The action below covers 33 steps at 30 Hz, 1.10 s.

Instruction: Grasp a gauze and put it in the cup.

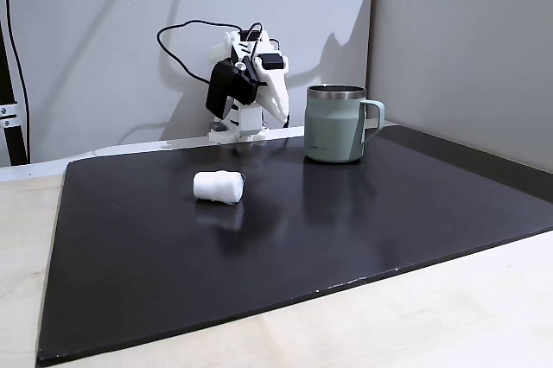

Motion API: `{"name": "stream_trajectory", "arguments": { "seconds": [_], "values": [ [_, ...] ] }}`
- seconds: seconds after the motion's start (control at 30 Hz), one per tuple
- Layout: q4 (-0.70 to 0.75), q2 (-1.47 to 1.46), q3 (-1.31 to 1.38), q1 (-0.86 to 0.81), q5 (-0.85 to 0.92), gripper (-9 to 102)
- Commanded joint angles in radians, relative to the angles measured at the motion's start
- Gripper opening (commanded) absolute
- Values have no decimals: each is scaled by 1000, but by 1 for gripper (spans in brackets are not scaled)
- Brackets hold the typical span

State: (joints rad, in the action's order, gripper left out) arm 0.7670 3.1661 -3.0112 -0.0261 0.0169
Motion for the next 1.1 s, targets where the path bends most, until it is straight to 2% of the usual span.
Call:
{"name": "stream_trajectory", "arguments": {
  "seconds": [0.0, 0.23, 0.6, 0.87, 1.07],
  "values": [
    [3, 12, 23, -26, -5, 0],
    [115, -37, 224, -77, -15, 0],
    [239, -600, 733, -153, -204, 0],
    [488, -1054, 1173, -293, -347, 0],
    [756, -1374, 1542, -342, -383, 0]
  ]
}}
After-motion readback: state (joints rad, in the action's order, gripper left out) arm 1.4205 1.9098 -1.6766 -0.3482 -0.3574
